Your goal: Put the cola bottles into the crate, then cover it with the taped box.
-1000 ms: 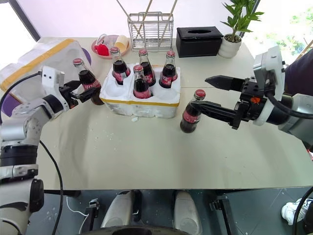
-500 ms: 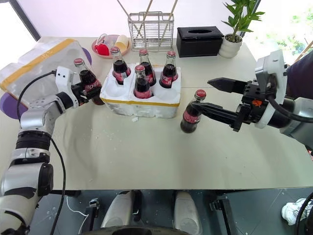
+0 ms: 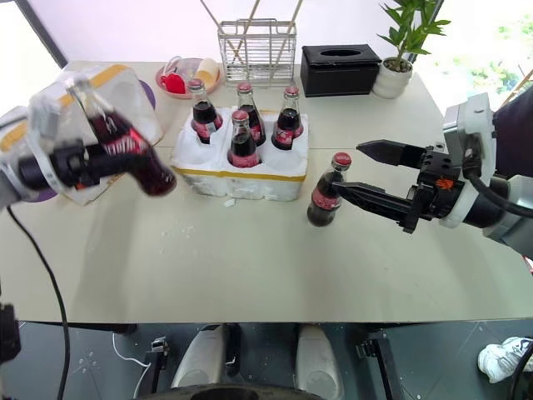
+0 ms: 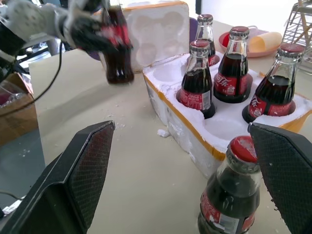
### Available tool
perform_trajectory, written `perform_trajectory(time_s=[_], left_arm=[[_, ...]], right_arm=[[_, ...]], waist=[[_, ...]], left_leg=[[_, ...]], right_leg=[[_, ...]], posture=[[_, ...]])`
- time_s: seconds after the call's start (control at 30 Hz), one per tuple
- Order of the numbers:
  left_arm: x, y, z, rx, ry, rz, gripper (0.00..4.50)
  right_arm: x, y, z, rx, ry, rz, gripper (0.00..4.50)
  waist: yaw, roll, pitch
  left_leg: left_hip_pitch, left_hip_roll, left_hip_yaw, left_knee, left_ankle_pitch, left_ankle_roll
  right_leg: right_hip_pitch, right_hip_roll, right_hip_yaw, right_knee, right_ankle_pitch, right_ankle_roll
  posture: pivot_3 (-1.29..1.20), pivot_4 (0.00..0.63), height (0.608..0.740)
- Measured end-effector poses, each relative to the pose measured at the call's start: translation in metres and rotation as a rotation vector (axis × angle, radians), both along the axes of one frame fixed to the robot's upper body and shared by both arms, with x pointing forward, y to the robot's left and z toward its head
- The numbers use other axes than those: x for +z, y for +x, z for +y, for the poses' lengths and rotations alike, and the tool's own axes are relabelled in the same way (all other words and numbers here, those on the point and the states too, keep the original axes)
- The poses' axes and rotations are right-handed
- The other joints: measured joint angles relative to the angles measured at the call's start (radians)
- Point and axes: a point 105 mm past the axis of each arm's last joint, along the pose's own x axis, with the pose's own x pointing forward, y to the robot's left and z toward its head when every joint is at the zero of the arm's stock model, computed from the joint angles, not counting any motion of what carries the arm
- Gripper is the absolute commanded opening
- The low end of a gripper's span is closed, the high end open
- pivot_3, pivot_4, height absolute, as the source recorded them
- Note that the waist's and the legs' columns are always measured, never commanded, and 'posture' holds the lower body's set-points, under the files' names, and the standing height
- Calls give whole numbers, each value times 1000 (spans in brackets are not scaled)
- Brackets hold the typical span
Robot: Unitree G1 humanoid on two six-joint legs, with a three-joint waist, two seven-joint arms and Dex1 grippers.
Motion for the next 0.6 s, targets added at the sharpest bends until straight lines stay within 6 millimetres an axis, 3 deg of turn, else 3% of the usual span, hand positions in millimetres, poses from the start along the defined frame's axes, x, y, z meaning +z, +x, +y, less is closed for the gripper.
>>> perform_trajectory(time_s=[0.07,0.13,0.27,0.37,0.47,0.6], left_arm=[[24,10,-15,-7,-48,-80,2751],[28,25,-25,32,-40,-116,2751],[-16,66,-31,161,79,-48,2751],[-52,79,-38,178,190,5,2751],[-59,81,-43,167,248,-23,2751],[-63,84,-51,169,260,-51,2751]], right_arm=[[1,1,0,-4,-2,-9,4500],[2,2,0,-10,-1,-16,4500],[3,2,-1,-20,0,-21,4500],[1,3,-2,-35,3,-18,4500],[0,4,-3,-49,6,-14,4500],[-1,6,-4,-57,24,-16,4500]], waist=[[4,0,0],[-1,0,0],[-10,0,0],[-14,-1,1],[-11,-1,1],[-3,-1,1]], left_leg=[[0,0,0,2,0,0],[0,-1,1,3,0,0],[0,0,1,3,-1,1],[-4,1,1,2,-1,1],[-13,0,0,4,-1,2],[-14,0,0,6,-1,2]], right_leg=[[2,0,0,0,0,0],[2,0,1,0,0,0],[1,1,1,1,0,1],[-4,2,1,1,1,1],[-12,2,1,3,3,5],[-13,2,1,5,3,5]], posture=[[0,150,740],[0,150,740],[0,150,740],[0,150,740],[0,150,740],[0,150,740]])
